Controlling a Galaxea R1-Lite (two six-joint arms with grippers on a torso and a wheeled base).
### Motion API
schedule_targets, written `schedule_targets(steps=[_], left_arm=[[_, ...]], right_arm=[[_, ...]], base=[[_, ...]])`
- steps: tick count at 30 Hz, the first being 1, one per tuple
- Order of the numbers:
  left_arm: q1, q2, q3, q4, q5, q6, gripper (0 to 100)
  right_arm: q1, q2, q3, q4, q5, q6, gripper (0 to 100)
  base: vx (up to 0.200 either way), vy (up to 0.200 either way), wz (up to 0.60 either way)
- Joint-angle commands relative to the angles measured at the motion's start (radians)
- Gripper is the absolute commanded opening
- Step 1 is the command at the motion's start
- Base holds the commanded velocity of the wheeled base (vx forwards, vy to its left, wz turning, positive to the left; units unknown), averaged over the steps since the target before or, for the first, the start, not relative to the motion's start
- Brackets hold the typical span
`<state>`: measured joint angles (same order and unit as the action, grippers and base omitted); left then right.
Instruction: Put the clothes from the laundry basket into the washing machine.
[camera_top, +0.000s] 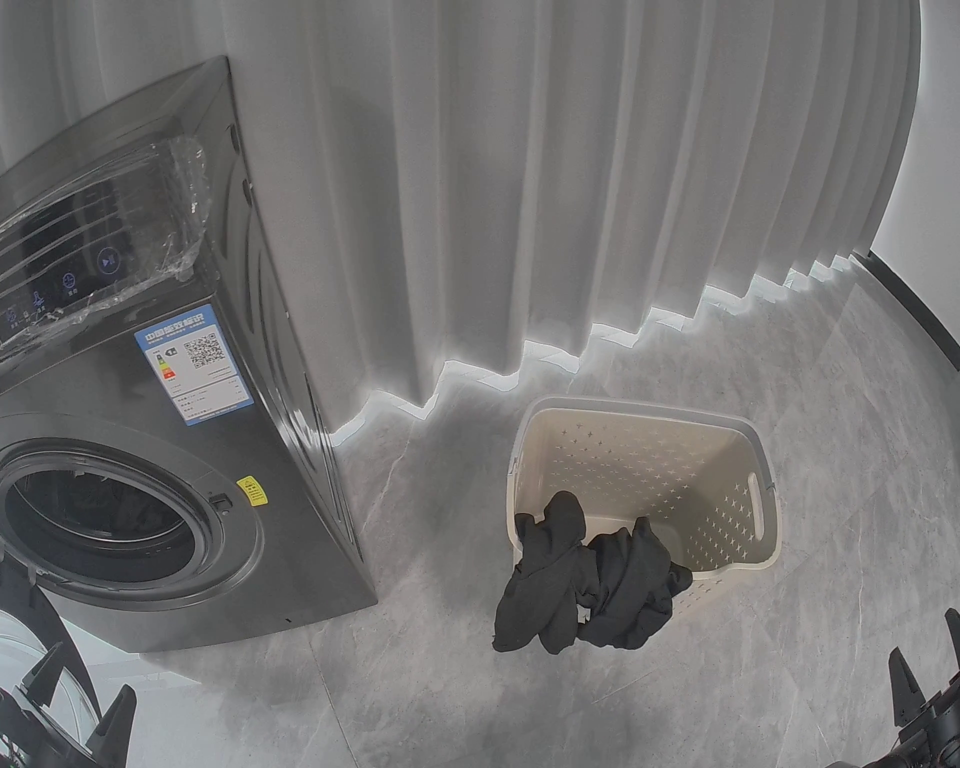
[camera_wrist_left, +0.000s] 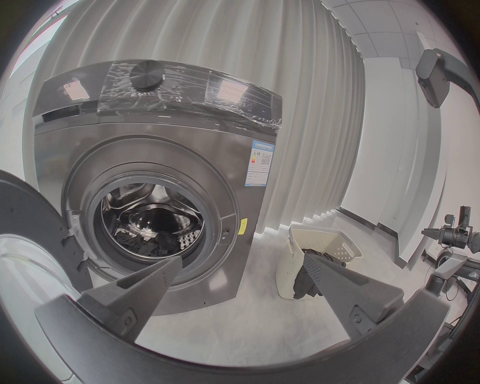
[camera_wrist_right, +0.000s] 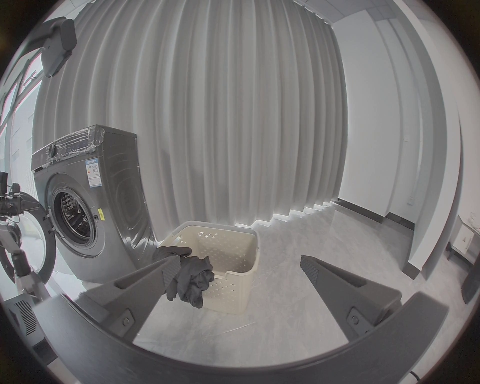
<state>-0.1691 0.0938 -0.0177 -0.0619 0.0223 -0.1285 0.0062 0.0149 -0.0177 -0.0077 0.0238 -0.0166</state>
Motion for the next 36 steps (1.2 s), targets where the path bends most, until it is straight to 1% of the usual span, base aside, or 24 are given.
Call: schedule_targets(steps=[1,7,19,36], left_arm=[[0.000,0.003,0.015,0.001,0.001,0.000,100],[0.000,0.003,0.015,-0.001,0.002,0.000,100],[0.000,0.003,0.015,-0.001,0.004,0.000,100],[-0.001,0.003,0.015,-0.001,0.002,-0.002,100]], right_arm=[[0.001,-0.009,0.018,0.000,0.001,0.000,100],[0.001,-0.009,0.018,0.000,0.001,0.000,100],[0.000,-0.009,0.018,0.000,0.001,0.000,100],[-0.003,-0.007,0.018,0.000,0.001,-0.003,100]], base=[[0.000,0.000,0.00],[0.000,0.000,0.00],[0.000,0.000,-0.60],[0.000,0.000,0.00]])
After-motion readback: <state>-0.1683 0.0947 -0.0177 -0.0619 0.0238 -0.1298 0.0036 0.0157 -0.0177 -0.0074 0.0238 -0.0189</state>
